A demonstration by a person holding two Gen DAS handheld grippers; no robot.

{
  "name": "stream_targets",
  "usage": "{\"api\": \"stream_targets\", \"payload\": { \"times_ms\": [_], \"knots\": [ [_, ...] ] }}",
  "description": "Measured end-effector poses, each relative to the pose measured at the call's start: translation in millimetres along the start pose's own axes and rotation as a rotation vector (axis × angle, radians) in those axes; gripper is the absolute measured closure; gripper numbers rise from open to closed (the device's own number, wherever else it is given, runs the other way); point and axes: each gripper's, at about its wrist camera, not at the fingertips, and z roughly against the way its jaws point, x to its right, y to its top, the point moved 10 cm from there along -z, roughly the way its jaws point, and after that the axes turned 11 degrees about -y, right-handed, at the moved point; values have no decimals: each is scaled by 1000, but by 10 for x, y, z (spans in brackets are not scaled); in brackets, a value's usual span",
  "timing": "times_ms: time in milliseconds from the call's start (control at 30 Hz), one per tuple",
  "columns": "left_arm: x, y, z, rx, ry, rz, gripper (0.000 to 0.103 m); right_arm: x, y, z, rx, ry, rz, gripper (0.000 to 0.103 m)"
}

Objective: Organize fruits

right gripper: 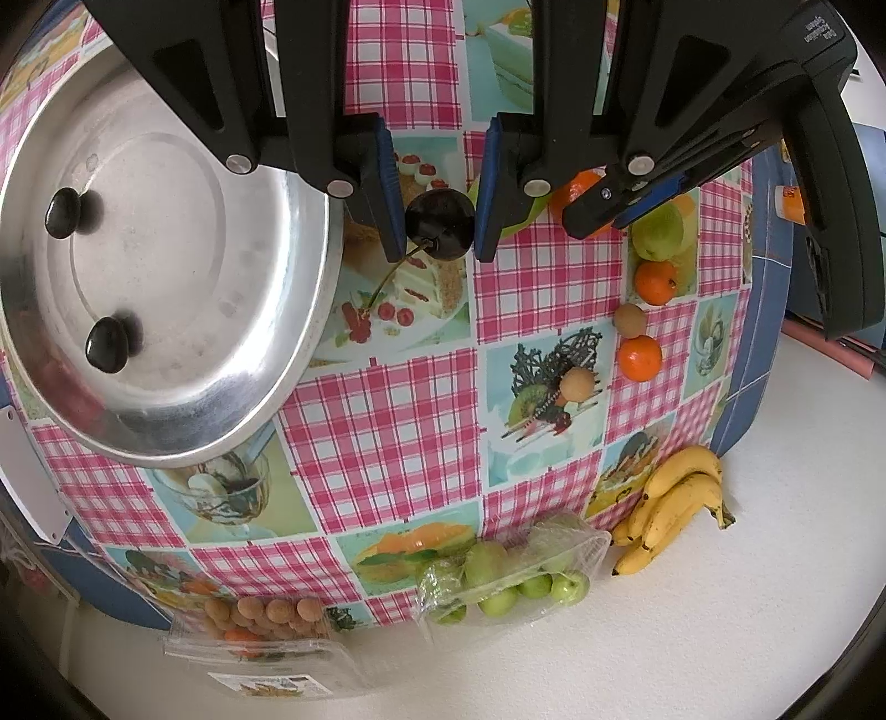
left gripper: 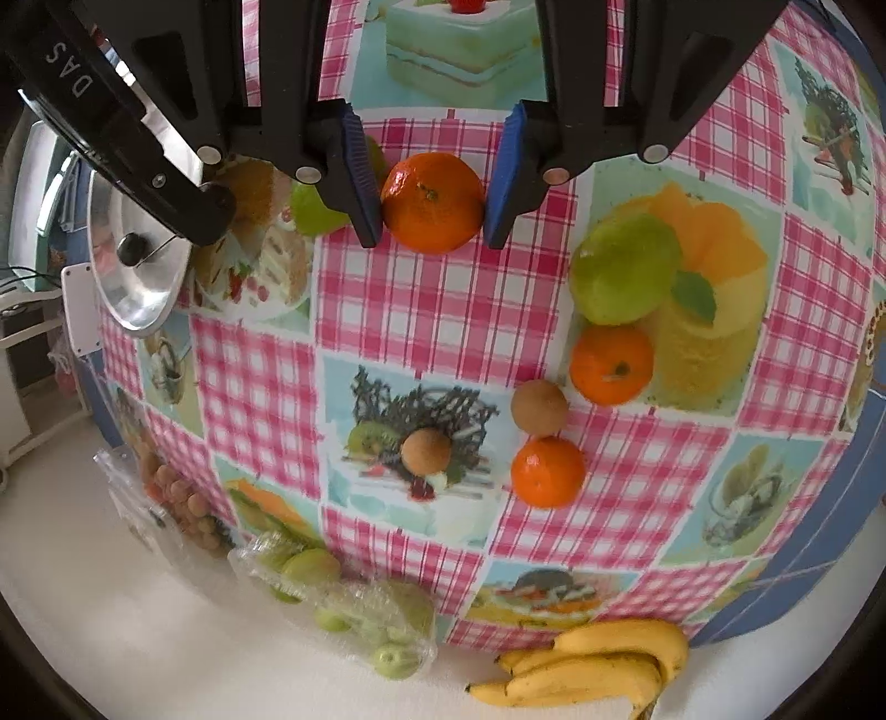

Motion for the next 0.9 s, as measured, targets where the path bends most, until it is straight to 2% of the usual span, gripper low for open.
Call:
{"api": "stream_targets", "payload": {
  "times_ms": [200,533,700,900],
  "knots": [
    [85,95,189,57,-16,-20,63,-28,36,120,29,11,2,77],
    [241,104,207,69,-29,-40,63,85,29,129,22,8,-27,77],
    [443,46,190,62,-45,-72,63,364,63,149,27,-26,-78,77],
    [732,-56,94,39,-64,-122,63,883,100,189,35,-81,-167,77]
  ]
}}
